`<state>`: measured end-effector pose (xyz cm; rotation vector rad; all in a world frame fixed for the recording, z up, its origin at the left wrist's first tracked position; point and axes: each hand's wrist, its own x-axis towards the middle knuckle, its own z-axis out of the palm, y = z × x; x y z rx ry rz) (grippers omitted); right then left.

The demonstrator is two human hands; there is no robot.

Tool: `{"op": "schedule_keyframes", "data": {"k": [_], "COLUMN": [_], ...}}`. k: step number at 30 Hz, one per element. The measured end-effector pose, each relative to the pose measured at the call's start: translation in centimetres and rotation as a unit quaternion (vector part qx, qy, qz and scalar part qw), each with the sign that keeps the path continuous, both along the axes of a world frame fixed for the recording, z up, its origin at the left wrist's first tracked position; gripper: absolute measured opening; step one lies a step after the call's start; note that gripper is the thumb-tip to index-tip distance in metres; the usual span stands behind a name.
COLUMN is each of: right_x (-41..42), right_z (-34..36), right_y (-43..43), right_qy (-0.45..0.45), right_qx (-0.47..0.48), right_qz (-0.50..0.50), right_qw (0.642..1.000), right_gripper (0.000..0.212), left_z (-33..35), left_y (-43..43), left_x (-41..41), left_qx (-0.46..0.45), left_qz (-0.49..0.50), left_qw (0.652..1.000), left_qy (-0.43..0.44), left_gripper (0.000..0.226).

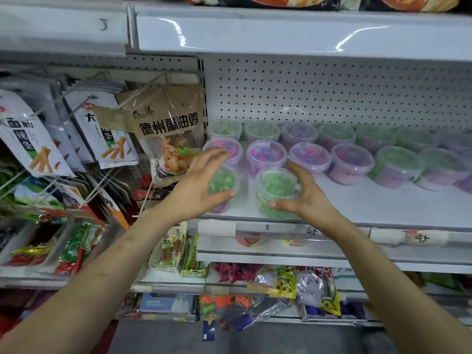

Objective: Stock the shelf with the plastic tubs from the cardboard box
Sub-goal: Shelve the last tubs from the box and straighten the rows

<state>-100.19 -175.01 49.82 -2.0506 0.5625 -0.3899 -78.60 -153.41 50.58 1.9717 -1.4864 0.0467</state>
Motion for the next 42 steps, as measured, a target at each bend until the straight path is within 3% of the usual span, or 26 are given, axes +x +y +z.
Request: {"op": "schedule_keyframes", "data": {"k": [5, 13, 18, 24, 29, 35, 42], "right_x": [0.5, -1.4, -0.8, 0.9, 1.1, 0.6, -0.1], "right_z": [-0.5, 0.1, 0.7, -0.4, -0.7, 0.3, -0.9], "right_y": [-0.5, -1.8, -0.4, 2.1, 2.4, 0.9, 2.1], "right_qy": [0.009, 0.022, 0.045, 0.108, 0.088, 0.070, 0.088], "right_qx": [0.021, -0.032, -0.160, -0.338, -0.295, -0.136, -0.178], "right_qz": [0.032, 0.043, 0.023, -0.114, -0.102, -0.003, -0.119], "right_qw": [0.999, 0.998, 0.986, 0.928, 0.946, 0.988, 0.973], "right_gripper": [0.117, 0.094, 0.084, 0.112, 0.100, 0.096, 0.108], "left_z": [-1.0, -3.6, -4.1, -4.0, -4.0, -3.5, -3.3], "left_y": [-1.6, 2.1, 2.7, 2.7, 2.8, 3.0, 3.3], "left_x": [0.1, 1.8, 1.5, 1.3, 1.4, 1.9, 1.3], "left_qx": [0.070, 0.016, 0.006, 0.015, 0.015, 0.016, 0.032], "left_qz": [-0.017, 0.017, 0.030, 0.075, 0.082, 0.067, 0.103], "left_qw": [0.995, 0.997, 0.999, 0.997, 0.996, 0.997, 0.993], "left_qy": [-0.065, -0.074, -0.017, 0.013, 0.018, 0.039, 0.046], "left_gripper": [0.079, 0.059, 0.056, 0.066, 0.067, 0.066, 0.082]}}
